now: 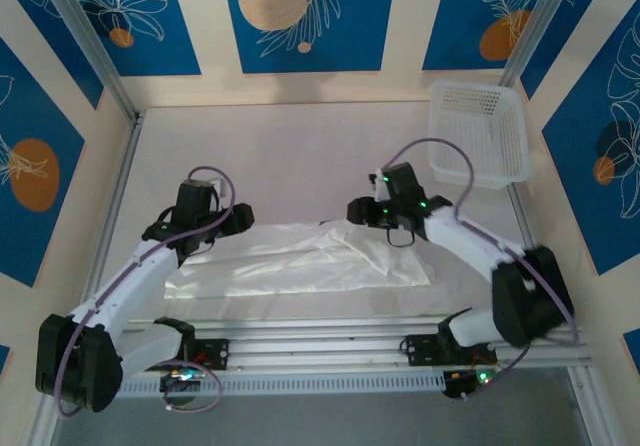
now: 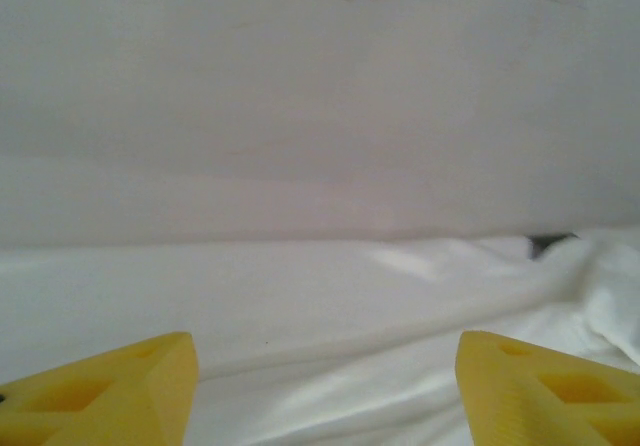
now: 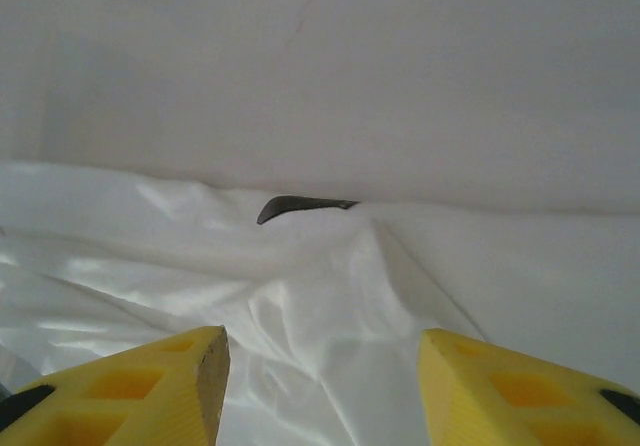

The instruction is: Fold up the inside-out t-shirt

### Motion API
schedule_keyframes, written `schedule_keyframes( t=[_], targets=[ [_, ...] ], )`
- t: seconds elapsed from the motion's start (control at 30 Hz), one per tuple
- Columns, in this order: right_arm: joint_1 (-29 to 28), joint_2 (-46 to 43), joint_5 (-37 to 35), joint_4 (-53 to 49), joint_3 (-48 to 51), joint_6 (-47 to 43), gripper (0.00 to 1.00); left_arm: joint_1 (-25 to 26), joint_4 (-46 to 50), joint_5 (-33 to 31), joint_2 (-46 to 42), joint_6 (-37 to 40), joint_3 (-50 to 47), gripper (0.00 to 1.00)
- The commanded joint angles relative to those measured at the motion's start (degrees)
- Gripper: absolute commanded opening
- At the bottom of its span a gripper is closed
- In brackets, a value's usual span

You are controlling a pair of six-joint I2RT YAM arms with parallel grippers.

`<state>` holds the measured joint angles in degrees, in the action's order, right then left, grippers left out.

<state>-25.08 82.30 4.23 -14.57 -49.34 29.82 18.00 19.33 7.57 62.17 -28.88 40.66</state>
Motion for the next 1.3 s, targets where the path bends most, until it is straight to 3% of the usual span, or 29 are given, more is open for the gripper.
schedule_keyframes(
  t=[0.0, 0.17, 0.3, 0.33, 0.47, 0.6, 0.63, 0.7, 0.73, 0.83, 0.93, 1.0, 1.07, 1.13, 1.17, 1.27],
  targets=[
    [-0.6, 7.2, 2.7, -2.2, -3.4, -2.4, 0.53, 1.5, -2.0, 4.8, -1.0, 3.0, 0.6, 0.71],
    [-1.3, 11.4, 3.4, -0.6, -5.3, -1.3, 0.42, 1.9, -0.6, 2.2, -2.0, 2.7, -0.2, 0.72],
    [-1.7, 10.2, 6.0, -1.5, -5.0, -1.4, 0.02, 1.9, -0.3, 0.3, -1.9, 2.5, -0.6, 0.72],
    [-1.8, 9.0, 7.0, -2.4, -4.8, -1.2, 0.0, 1.9, 0.0, -0.2, -1.6, 2.3, -0.5, 0.72],
    [-4.8, -1.5, 6.1, -6.5, 0.3, 0.4, 0.0, 1.9, 1.6, -1.5, -0.7, 2.5, 0.6, 0.72],
    [-14.1, -10.3, 10.5, -5.5, 12.1, 5.3, 0.0, 1.9, 1.3, -2.3, 0.0, 2.8, 0.8, 0.72],
    [-16.2, -11.7, 11.9, -5.5, 13.9, 6.5, 0.04, 1.9, 0.9, -2.1, 0.4, 2.8, 0.7, 0.72],
    [-17.1, -14.7, 13.7, -7.0, 14.6, 8.1, 0.31, 1.9, 0.0, -1.6, 1.3, 2.4, 0.7, 0.72],
    [-16.6, -16.8, 12.9, -8.2, 13.9, 8.4, 0.39, 1.9, -0.7, -1.1, 1.8, 2.1, 0.5, 0.72],
    [-12.2, -22.2, 7.4, -9.0, 11.9, 8.1, 0.49, 1.9, -1.8, -0.1, 3.3, 1.6, 0.7, 0.72],
    [-4.1, -22.0, -1.2, -9.1, 11.2, 10.1, 0.48, 2.1, -1.2, -0.2, 3.6, 1.5, 1.0, 0.72],
    [0.4, -18.8, -1.8, -6.1, 11.7, 9.5, 0.43, 2.1, -0.5, -1.0, 3.1, 1.3, 0.8, 0.71],
    [2.4, -14.3, -2.6, -4.3, 11.6, 8.3, 0.38, 2.2, 0.9, -2.1, 2.7, 1.2, 0.9, 0.59],
    [2.6, -9.3, -0.3, -4.4, 10.7, 6.5, 0.22, 2.2, 3.6, -4.2, 2.8, 0.9, 1.5, 0.41],
    [2.1, -7.5, 0.8, -4.8, 10.6, 6.2, 0.2, 2.1, 4.8, -5.2, 3.0, 0.7, 1.8, 0.35],
    [-0.3, -4.6, 3.1, -8.2, 10.9, 5.4, 0.15, 2.1, 6.4, -6.7, 3.2, 0.3, 1.7, 0.28]
  ],
)
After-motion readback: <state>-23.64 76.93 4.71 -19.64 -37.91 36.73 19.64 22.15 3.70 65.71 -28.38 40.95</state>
